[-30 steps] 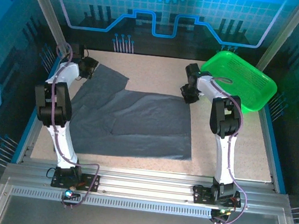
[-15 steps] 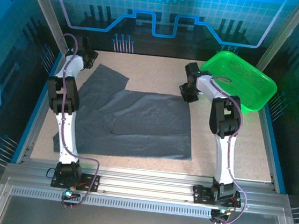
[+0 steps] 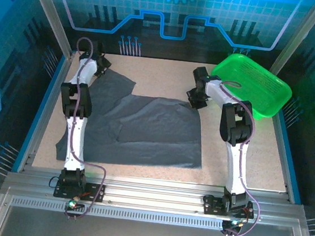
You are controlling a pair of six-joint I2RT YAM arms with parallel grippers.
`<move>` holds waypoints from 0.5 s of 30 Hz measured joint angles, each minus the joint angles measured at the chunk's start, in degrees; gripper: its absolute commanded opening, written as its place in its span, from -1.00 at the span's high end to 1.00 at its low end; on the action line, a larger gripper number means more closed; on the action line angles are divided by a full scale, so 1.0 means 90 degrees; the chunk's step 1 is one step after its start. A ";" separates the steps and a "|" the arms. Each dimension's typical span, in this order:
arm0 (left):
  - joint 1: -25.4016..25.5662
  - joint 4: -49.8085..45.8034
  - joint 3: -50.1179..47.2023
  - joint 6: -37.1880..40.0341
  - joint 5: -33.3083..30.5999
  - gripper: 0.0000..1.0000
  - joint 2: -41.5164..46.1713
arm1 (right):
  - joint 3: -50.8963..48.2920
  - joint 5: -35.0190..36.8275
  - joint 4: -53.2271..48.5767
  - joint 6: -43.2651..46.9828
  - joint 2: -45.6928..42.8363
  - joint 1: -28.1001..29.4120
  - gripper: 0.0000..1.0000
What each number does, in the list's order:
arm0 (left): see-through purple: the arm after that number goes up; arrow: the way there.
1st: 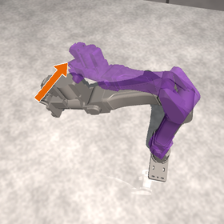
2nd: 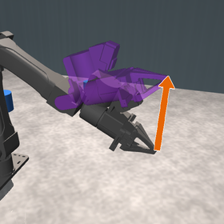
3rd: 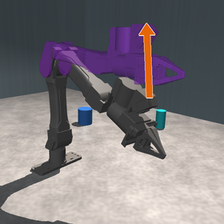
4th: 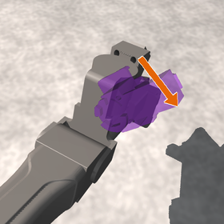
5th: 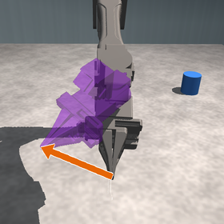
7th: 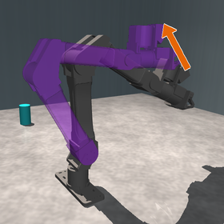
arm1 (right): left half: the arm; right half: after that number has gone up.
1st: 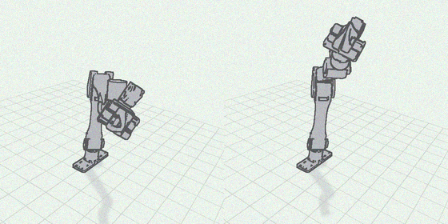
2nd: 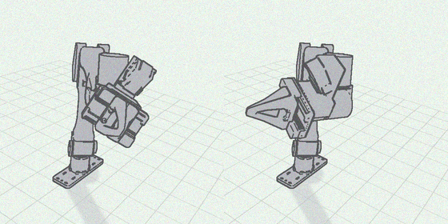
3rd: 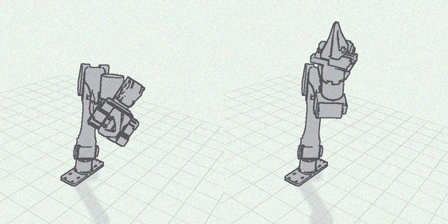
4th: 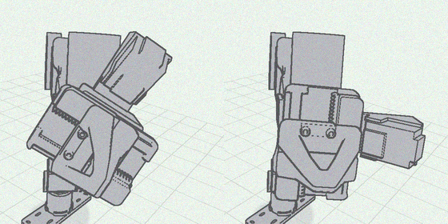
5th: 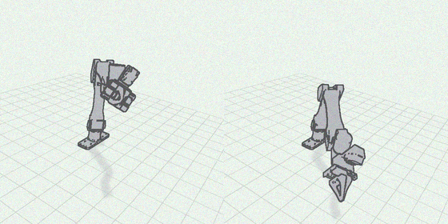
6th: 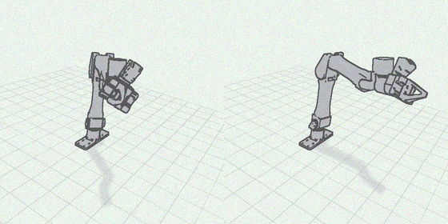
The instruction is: Fold and stack the t-shirts
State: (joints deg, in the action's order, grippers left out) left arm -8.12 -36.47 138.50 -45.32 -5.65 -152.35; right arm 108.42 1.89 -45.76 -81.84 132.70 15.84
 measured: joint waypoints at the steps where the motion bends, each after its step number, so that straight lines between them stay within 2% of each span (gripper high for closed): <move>1: 0.0051 -0.0177 0.0044 0.0051 -0.0022 -0.08 0.0000 | 0.0000 -0.0024 0.0002 0.0005 0.0000 0.0000 1.00; 7: 0.0284 -0.1416 0.0573 0.0104 -0.0063 -0.01 -0.0134 | -0.0027 -0.0114 0.0044 0.0100 0.0000 -0.0017 1.00; 10: 0.0304 -0.2004 0.0964 0.0117 -0.0112 0.15 -0.0301 | -0.0041 -0.0126 0.0070 0.0124 0.0000 -0.0017 1.00; 12: 0.0289 -0.2261 0.1008 0.0119 -0.0117 0.39 -0.0306 | -0.0041 -0.0155 0.0087 0.0146 0.0000 -0.0024 1.00; 15: 0.0233 -0.2552 0.1020 0.0172 -0.0138 1.00 -0.0306 | -0.0044 -0.0216 0.0090 0.0194 0.0000 -0.0046 1.00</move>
State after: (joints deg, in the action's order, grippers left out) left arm -6.02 -59.44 147.68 -43.77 -6.90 -155.11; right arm 108.03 -0.05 -44.95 -80.09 132.70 15.42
